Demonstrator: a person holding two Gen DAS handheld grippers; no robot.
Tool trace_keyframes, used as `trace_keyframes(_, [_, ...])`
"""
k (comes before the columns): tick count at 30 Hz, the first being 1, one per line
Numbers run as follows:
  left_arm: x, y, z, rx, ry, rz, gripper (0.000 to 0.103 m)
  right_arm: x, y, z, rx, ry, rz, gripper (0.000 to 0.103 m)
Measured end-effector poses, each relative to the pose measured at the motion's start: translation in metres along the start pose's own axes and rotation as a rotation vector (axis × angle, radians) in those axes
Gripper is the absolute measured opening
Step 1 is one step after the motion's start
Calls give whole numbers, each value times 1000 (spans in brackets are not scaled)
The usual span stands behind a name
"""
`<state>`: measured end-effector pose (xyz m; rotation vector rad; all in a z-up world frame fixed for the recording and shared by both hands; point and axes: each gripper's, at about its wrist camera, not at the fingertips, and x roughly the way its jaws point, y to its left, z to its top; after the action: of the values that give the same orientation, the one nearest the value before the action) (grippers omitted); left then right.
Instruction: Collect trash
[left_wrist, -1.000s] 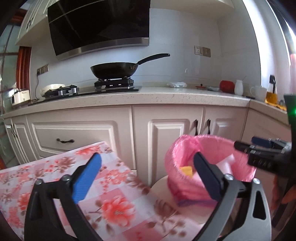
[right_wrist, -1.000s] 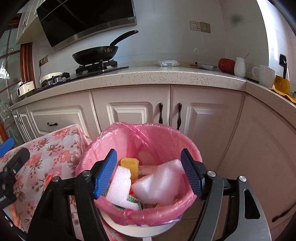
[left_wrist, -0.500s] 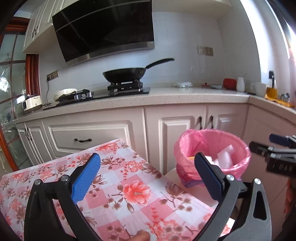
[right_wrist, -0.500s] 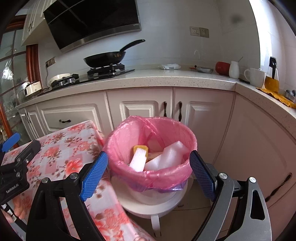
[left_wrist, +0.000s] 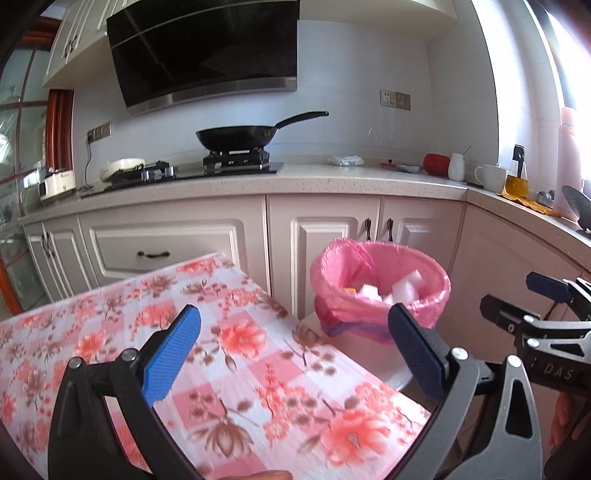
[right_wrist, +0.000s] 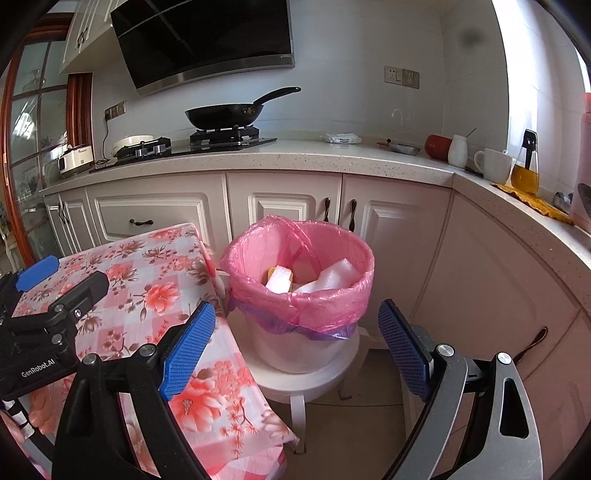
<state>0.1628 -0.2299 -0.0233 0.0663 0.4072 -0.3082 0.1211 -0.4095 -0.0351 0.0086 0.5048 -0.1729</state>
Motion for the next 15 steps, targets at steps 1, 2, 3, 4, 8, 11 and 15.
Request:
trace_keyframes(1, [-2, -1, -2, -8, 9, -4, 98, -3, 0, -1, -7, 0, 3, 85])
trace_keyframes(2, [-4, -1, -3, -15, 17, -9, 98, -6, 0, -2, -14, -2, 5, 85])
trace_keyframes(3, [-6, -2, -3, -22, 23, -11, 98, -8, 1, -3, -20, -3, 6, 85])
trace_keyframes(4, [-7, -3, -4, -25, 26, -7, 98, -10, 1, -3, -25, -5, 10, 85])
trace_keyframes(8, [-13, -6, -4, -20, 15, 22, 98, -12, 0, -3, -18, -13, 22, 85])
trace_keyframes(11, [-13, -6, -4, -21, 13, 30, 98, -10, -2, -1, -12, -14, 24, 85])
trace_keyframes(15, [-10, -4, -4, -29, 15, 40, 98, -8, 0, -1, -13, -12, 29, 85])
